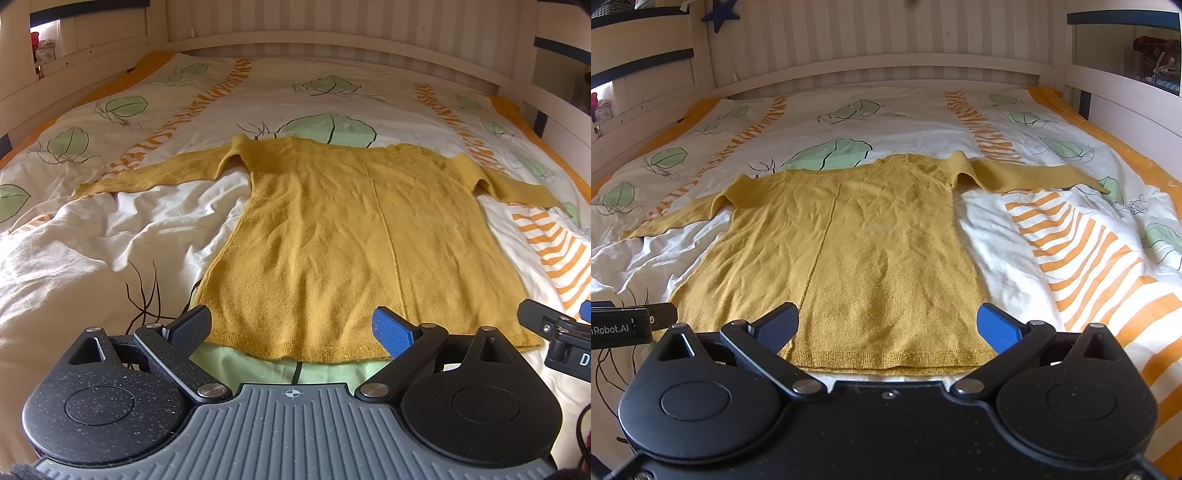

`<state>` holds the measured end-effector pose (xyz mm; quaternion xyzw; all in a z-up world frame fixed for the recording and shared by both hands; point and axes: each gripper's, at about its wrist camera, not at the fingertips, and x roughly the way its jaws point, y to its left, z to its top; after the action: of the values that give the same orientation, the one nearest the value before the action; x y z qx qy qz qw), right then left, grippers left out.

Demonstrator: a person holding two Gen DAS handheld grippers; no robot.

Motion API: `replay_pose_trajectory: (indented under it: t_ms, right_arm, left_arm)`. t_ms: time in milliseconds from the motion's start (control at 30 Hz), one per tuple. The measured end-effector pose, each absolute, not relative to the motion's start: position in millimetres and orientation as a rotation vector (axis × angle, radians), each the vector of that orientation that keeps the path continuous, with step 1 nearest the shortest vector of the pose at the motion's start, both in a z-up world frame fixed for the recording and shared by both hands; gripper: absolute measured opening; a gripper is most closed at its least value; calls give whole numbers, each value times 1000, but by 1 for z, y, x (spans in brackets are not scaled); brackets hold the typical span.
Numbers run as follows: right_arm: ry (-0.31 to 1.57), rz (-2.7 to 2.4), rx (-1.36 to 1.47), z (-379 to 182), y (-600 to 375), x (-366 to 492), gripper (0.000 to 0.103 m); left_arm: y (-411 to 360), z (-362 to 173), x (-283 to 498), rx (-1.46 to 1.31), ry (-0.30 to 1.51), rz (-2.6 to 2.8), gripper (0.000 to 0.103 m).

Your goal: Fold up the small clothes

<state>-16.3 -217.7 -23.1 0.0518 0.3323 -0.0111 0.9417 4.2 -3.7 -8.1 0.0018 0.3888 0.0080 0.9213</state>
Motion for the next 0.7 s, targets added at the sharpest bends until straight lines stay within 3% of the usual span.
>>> replay_pose_trajectory:
  t_ms: [700]
  right_arm:
    - [727, 1, 96, -32, -216, 0, 102]
  left_arm:
    - [-4, -13, 19, 3, 825, 10, 95]
